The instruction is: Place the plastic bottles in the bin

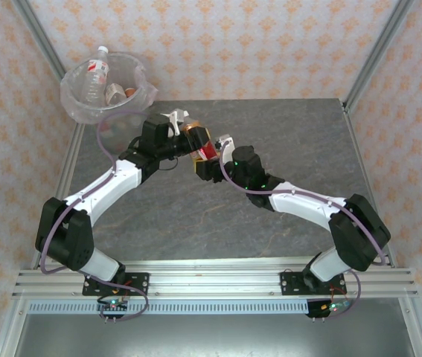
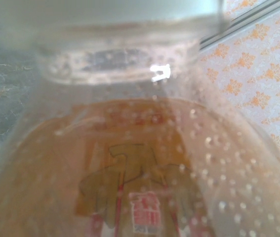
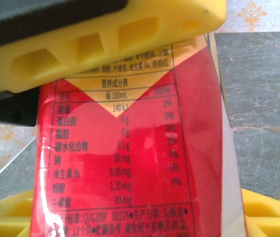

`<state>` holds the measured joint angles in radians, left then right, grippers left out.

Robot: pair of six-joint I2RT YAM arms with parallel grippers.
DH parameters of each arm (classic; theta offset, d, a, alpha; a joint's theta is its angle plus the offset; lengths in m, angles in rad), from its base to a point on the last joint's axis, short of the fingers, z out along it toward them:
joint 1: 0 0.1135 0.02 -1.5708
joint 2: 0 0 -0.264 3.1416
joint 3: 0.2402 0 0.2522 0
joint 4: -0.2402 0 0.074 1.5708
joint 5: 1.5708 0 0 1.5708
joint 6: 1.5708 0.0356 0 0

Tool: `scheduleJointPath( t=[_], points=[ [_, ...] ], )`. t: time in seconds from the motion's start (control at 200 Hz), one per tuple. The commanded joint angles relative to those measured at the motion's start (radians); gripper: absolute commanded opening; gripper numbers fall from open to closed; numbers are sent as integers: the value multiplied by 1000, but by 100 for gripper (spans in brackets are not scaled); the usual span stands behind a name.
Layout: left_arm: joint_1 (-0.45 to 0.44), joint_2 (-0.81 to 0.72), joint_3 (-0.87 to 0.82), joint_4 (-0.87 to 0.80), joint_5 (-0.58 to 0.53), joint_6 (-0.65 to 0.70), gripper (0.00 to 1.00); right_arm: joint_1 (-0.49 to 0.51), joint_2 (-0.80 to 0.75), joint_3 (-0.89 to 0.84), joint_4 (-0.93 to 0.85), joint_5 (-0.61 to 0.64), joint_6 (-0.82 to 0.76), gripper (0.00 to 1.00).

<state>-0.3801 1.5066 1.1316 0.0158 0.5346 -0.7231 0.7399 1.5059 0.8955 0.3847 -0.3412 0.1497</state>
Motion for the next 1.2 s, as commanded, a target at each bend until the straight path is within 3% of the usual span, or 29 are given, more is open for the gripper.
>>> scheduleJointPath(
  t=[0.0,0.485,0.505,0.761,0.866,1.066,1.196],
  points=[
    [-5,14,25,4,-5,19,59,9,-35,-15,55,-68,-17,69],
    [1,-12,70,-82,-81,74,59,9,-162,-63,-104,-9,-153,95],
    [2,-15,71,-85,-84,76,59,9,-170,-67,-110,-4,-160,100],
    [36,-42,76,-125,-115,89,59,9,-275,-114,-137,52,-223,99],
    [58,-63,80,-154,-129,105,59,9,-300,-136,-106,170,-219,99],
    [67,-118,133,-260,-195,178,59,3,-298,-174,-32,508,-163,99],
    [67,-141,184,-334,-264,244,59,-20,-282,-182,-32,567,-104,99]
  ],
)
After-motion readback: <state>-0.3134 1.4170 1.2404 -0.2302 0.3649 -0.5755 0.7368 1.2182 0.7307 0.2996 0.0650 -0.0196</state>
